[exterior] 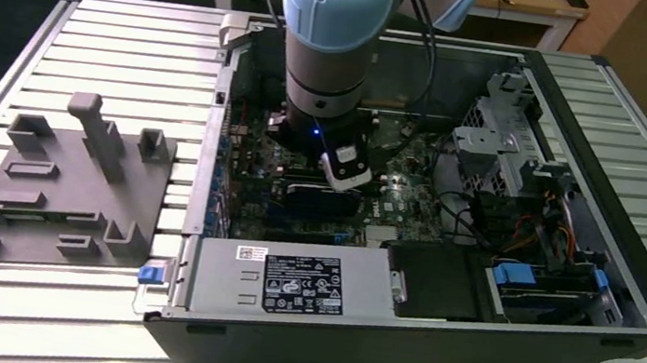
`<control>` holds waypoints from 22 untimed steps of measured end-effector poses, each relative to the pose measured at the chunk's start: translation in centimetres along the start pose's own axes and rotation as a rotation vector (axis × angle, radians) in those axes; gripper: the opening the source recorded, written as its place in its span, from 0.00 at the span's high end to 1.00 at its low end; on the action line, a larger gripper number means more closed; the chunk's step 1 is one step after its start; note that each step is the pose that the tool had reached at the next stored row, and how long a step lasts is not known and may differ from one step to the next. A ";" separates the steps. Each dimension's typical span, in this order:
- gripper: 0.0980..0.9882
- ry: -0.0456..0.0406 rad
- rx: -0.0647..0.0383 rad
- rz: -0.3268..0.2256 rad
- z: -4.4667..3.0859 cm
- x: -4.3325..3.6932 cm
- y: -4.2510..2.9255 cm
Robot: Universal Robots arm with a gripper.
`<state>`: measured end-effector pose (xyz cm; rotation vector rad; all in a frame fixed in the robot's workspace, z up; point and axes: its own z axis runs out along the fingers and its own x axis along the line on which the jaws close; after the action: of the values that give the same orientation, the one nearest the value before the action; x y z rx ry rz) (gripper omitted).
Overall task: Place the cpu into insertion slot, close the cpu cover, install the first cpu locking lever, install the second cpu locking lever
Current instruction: 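Install the second cpu locking lever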
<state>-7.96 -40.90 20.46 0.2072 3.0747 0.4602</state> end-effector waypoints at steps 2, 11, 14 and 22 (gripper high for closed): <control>0.99 0.0012 -0.010 0.000 -0.04 -0.03 -0.27; 0.99 0.0062 -0.048 0.002 0.39 0.31 -0.60; 0.99 0.0075 -0.058 0.003 0.49 0.54 -0.67; 0.99 0.0086 -0.068 0.004 0.91 0.56 -0.79</control>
<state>-8.57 -41.31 19.36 0.2096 3.0613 0.5667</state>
